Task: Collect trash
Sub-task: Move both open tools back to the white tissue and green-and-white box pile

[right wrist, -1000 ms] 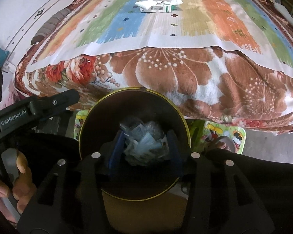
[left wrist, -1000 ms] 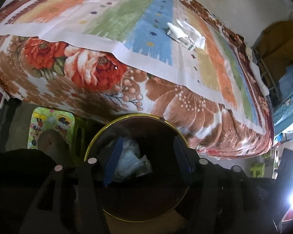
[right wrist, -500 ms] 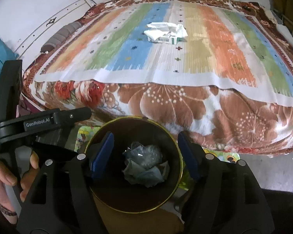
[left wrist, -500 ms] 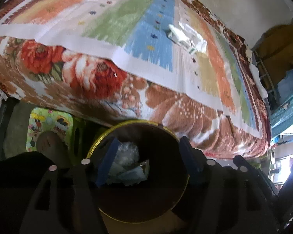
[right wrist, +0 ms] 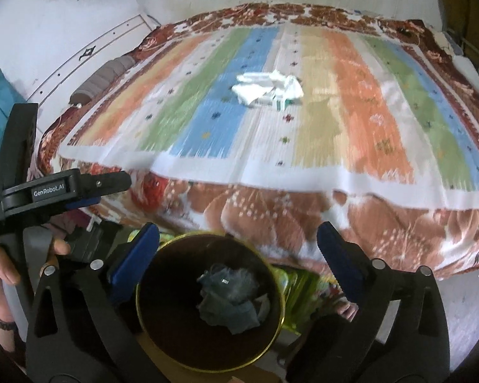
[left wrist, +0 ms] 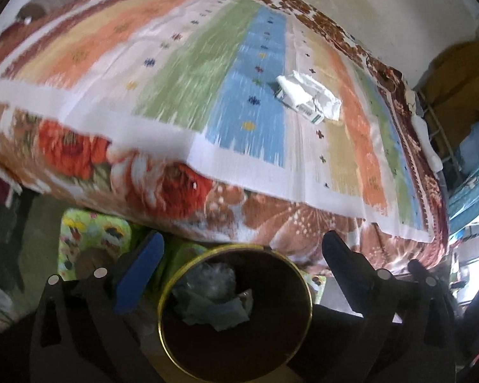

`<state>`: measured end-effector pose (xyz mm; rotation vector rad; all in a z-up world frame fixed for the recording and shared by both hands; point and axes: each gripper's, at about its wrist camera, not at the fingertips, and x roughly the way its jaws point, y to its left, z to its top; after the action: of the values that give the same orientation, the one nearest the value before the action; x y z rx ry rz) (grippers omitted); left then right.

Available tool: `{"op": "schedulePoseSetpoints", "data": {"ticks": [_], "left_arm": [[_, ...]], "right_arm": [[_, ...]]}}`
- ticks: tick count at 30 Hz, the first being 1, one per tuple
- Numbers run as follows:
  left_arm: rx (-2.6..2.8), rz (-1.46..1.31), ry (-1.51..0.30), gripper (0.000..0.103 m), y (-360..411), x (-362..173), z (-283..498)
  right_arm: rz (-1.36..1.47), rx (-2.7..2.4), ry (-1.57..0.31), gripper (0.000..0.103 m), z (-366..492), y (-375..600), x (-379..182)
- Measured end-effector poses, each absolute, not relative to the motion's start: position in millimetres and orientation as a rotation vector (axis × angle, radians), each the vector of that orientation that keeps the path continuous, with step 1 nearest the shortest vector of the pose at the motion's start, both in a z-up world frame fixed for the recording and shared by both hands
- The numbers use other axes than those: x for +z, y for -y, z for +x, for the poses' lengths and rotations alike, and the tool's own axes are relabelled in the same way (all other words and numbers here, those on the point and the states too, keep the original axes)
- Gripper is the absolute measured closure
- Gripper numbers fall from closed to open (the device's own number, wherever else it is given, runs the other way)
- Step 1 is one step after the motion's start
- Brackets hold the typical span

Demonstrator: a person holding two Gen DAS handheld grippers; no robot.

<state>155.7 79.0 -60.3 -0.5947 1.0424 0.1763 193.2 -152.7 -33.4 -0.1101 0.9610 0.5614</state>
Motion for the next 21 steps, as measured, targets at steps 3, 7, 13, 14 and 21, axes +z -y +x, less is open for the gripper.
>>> {"op": "schedulePoseSetpoints", "data": {"ticks": [3, 7, 13, 14, 21], "left_arm": [[0.164, -0.561, -1.018, 0.006, -83.9, -49.0, 170.3], [0.134, -0.512, -0.967, 0.006, -87.1, -35.4, 186.8], [0.106, -0.602, -0.961, 0.006, -102.5, -41.0, 213.0], [0.108, -0.614, -0.967, 0.006, -105.8, -43.3, 218.7], [0.085, -0.673, -0.941, 0.006, -119.9, -46.8, 243.5]], "right_arm": [[-0.091, 0.568, -0.964, 0.009, 205.4, 153.4, -28.9], [-0.073, 0.564, -0.953, 0.009, 222.9, 154.2, -21.8], [-0.094, 0.540, -0.914, 0.009, 251.0, 149.2, -11.6], [-0.102, 0.538, -0.912, 0.009, 255.8, 146.9, -11.2], [-0.145, 0.538, -0.880, 0.009, 278.1, 133.1, -7.6]]}}
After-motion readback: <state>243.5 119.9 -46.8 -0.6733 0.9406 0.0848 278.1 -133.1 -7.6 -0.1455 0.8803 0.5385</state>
